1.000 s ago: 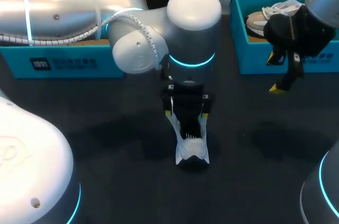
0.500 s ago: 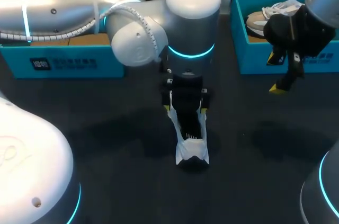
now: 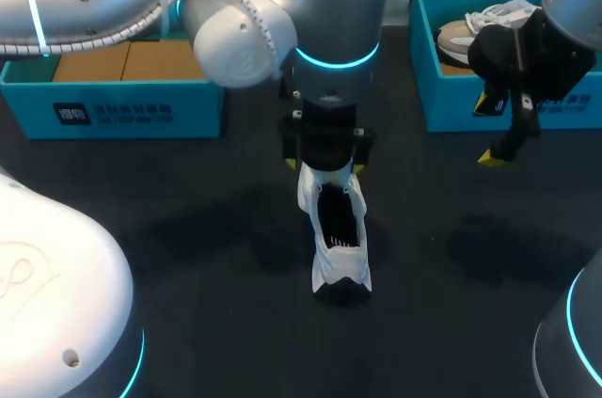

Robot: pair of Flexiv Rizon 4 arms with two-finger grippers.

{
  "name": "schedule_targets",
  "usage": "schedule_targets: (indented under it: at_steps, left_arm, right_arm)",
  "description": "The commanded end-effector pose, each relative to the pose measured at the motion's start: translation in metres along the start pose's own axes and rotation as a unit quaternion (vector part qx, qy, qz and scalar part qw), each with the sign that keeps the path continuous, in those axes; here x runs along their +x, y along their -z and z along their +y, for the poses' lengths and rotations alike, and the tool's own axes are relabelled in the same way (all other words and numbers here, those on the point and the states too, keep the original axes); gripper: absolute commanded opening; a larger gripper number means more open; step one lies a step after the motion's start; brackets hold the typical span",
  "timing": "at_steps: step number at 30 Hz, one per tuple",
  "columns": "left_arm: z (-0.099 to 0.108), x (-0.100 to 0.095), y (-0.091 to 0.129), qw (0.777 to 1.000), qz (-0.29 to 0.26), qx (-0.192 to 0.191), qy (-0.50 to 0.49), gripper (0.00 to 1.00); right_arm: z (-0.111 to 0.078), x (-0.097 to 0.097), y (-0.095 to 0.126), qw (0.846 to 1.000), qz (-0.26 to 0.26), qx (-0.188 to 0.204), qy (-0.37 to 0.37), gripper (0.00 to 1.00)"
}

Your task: Take the shoe out of the shoebox, open the shoe tongue, remove and reinsert the insole, then place the shoe into the shoebox

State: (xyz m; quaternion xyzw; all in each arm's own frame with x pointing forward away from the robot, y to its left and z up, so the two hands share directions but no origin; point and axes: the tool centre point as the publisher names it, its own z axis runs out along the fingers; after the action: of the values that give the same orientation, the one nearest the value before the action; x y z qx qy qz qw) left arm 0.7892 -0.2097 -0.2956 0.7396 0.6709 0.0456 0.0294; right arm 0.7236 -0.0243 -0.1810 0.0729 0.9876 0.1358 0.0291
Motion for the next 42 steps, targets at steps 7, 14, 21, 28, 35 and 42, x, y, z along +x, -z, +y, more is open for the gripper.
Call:
schedule_targets:
  at_steps: [7,14,21,28,35,42]
  left_arm:
    - [0.010,0.001,0.017,1.000,-0.018,0.001,-0.004,1.00]
    - [0.030,-0.003,0.009,1.000,-0.011,0.001,-0.003,1.00]
    - [0.032,-0.004,0.001,1.000,-0.001,0.022,-0.016,0.91]
    - [0.027,-0.005,-0.002,0.999,0.001,0.026,-0.021,0.48]
    - [0.015,-0.006,-0.005,0.999,0.004,0.036,-0.034,0.42]
    - [0.008,-0.008,-0.003,0.999,-0.004,0.039,-0.038,0.39]
  right_arm:
    - [0.001,-0.001,-0.001,1.000,0.001,0.001,-0.001,1.00]
    - [0.001,-0.001,-0.001,1.000,0.001,0.001,-0.001,1.00]
    - [0.001,-0.001,-0.001,1.000,0.001,0.001,-0.001,1.00]
    - [0.001,-0.001,-0.001,1.000,0.001,0.001,-0.001,1.00]
    - [0.001,-0.001,-0.001,1.000,0.001,0.001,-0.001,1.00]
    - [0.001,-0.001,-0.001,1.000,0.001,0.001,-0.001,1.00]
